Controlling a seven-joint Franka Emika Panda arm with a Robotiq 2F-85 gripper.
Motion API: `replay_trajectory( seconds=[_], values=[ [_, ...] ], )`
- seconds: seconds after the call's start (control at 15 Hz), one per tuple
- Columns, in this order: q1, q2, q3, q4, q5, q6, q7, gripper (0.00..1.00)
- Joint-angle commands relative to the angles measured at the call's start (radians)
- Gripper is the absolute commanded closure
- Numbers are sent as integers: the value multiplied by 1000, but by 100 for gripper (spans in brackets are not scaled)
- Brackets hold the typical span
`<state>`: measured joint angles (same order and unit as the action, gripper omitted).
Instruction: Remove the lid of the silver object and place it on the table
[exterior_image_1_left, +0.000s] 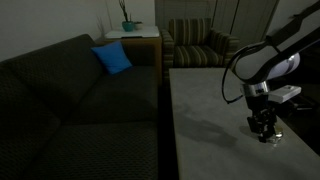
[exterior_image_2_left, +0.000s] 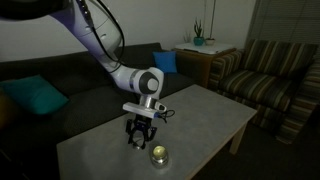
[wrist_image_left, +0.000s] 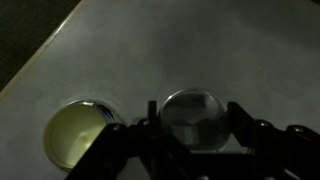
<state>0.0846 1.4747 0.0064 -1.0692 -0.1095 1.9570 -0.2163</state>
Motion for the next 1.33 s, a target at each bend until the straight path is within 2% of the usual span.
replay_trajectory(
  seconds=[0.0,0.53,0.87,1.27],
  values=[
    [-10,0,20,-23,29,52,70,55],
    [7,3,52,-97,122,199,239,55],
    [-33,5,70,-163,214,267,275,55],
    [-139,5,105,-157,369,299,298,55]
  ],
)
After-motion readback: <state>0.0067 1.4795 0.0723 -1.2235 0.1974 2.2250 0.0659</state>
